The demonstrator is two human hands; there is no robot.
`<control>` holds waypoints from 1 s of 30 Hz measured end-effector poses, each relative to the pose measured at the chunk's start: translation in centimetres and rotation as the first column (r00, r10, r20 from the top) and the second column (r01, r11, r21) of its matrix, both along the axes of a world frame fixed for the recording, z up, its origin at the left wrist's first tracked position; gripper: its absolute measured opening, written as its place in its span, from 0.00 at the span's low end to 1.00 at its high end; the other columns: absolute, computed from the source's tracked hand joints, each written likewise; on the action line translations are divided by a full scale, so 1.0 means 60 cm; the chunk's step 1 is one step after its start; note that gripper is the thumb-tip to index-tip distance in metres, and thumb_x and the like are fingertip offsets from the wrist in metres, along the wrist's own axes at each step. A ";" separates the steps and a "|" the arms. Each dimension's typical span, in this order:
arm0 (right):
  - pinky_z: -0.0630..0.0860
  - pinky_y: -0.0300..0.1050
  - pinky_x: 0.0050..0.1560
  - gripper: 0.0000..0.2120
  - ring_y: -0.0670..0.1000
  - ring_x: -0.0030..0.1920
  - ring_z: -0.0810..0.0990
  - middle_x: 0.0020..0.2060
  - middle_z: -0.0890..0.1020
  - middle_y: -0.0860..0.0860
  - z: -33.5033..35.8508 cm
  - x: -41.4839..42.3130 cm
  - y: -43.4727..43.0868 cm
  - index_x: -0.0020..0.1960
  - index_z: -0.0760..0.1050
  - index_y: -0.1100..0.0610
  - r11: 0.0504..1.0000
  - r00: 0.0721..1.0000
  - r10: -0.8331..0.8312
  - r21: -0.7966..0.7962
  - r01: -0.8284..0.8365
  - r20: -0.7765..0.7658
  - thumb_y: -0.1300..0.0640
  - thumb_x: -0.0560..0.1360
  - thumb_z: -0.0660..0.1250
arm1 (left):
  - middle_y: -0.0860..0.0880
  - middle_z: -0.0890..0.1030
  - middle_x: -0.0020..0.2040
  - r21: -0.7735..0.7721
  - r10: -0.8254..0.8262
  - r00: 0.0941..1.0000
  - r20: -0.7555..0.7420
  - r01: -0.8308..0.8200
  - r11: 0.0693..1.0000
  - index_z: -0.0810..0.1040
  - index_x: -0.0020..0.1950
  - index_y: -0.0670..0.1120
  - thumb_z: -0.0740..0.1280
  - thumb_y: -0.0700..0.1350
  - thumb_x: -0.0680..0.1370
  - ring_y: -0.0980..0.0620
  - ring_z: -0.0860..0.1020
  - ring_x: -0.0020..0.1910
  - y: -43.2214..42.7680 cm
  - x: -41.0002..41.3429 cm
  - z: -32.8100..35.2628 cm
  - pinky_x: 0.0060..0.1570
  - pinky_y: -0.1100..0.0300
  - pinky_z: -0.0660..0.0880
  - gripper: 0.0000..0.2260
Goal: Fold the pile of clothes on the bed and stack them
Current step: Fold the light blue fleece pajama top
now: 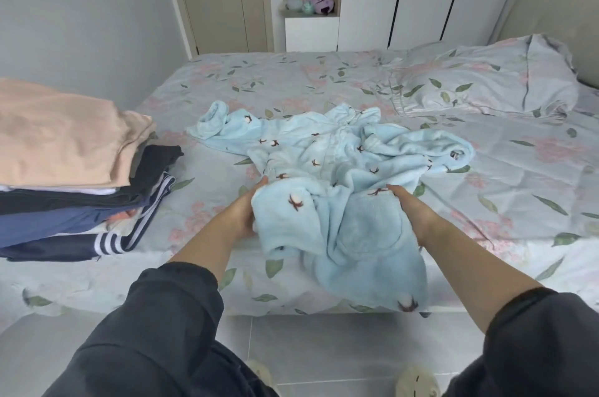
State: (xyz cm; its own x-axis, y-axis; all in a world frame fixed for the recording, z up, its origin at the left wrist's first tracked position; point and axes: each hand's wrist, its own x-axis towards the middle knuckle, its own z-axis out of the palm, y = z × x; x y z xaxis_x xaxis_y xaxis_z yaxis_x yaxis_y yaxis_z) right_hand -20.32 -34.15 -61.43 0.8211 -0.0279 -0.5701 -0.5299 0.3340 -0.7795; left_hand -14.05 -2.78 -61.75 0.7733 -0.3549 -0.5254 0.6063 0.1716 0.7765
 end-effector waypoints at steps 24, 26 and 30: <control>0.64 0.50 0.69 0.44 0.57 0.74 0.57 0.75 0.56 0.60 0.030 0.000 0.014 0.77 0.49 0.54 0.548 0.795 0.327 -0.788 0.280 0.510 0.78 0.67 0.59 | 0.53 0.57 0.77 0.631 -0.477 0.687 0.549 0.034 0.775 0.55 0.78 0.54 0.74 0.40 0.72 0.52 0.57 0.75 -0.089 0.019 0.059 0.68 0.61 0.61 0.40; 0.56 0.56 0.72 0.51 0.60 0.76 0.47 0.76 0.46 0.60 0.009 0.000 0.020 0.78 0.44 0.46 0.121 0.817 0.514 -0.965 0.231 0.260 0.74 0.66 0.65 | 0.53 0.53 0.78 0.749 -0.609 0.613 0.504 0.041 0.661 0.55 0.77 0.54 0.76 0.45 0.71 0.52 0.53 0.77 -0.101 0.018 0.042 0.69 0.62 0.56 0.41; 0.60 0.65 0.66 0.47 0.69 0.68 0.63 0.75 0.55 0.64 -0.009 -0.005 0.022 0.75 0.61 0.49 -0.322 0.801 0.575 -0.854 0.408 0.166 0.69 0.61 0.74 | 0.52 0.43 0.78 0.925 -0.744 0.584 0.325 -0.034 0.378 0.42 0.77 0.62 0.78 0.55 0.65 0.45 0.50 0.76 -0.097 0.000 -0.002 0.71 0.48 0.59 0.53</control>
State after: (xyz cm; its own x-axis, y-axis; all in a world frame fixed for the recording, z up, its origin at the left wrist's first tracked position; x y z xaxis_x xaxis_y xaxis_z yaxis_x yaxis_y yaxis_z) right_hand -20.60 -32.81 -61.99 0.8961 0.0520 0.4409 0.0528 -0.9986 0.0105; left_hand -14.02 -8.62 -61.90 0.8897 -0.4197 -0.1798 -0.2815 -0.8142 0.5077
